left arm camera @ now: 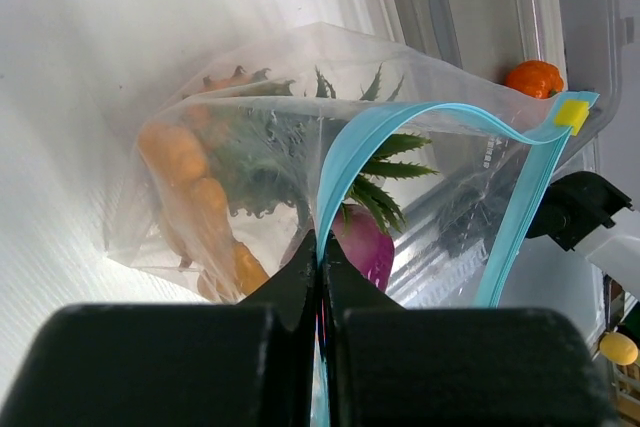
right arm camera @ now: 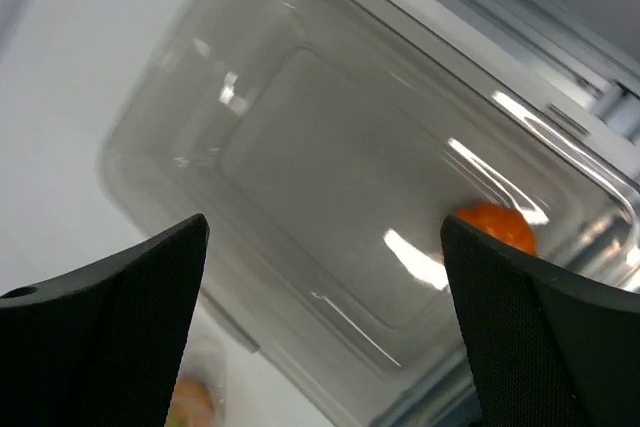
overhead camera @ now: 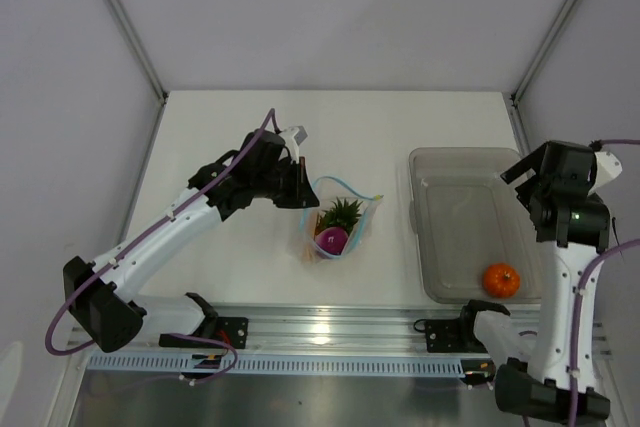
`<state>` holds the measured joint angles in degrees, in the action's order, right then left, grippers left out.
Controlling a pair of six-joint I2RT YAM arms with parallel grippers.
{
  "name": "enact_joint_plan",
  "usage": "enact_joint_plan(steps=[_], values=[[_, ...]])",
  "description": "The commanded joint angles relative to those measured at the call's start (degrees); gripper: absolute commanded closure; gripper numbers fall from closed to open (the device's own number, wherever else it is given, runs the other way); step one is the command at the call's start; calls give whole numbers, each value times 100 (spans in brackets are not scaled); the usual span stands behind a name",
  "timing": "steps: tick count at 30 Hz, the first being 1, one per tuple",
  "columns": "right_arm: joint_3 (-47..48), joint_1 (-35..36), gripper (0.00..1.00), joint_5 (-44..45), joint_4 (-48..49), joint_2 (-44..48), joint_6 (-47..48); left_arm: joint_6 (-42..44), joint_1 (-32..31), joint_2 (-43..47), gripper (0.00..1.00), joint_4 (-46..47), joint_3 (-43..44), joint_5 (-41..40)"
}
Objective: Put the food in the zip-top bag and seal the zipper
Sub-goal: Pick up the fake vegetable from the bin.
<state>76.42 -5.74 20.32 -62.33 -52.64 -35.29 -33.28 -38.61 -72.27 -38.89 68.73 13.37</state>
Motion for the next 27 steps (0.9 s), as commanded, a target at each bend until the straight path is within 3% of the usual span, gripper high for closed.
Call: enact_joint_plan(steps=[1,7,15,27], values=[[-705,-1050,1,-562,-368,-571,242,146,-24,2,99,172,44,96],[-1577,-1237,1,-247,-412,-1064,-548,164,-24,-33,99,189,70,175],[-2798,-1281,1,-239,194,-704,-1067,190,-33,-68,99,198,53,219],[-3195,-1368,1,447,71,-853,-1859,190,-24,-68,99,251,-17,254]])
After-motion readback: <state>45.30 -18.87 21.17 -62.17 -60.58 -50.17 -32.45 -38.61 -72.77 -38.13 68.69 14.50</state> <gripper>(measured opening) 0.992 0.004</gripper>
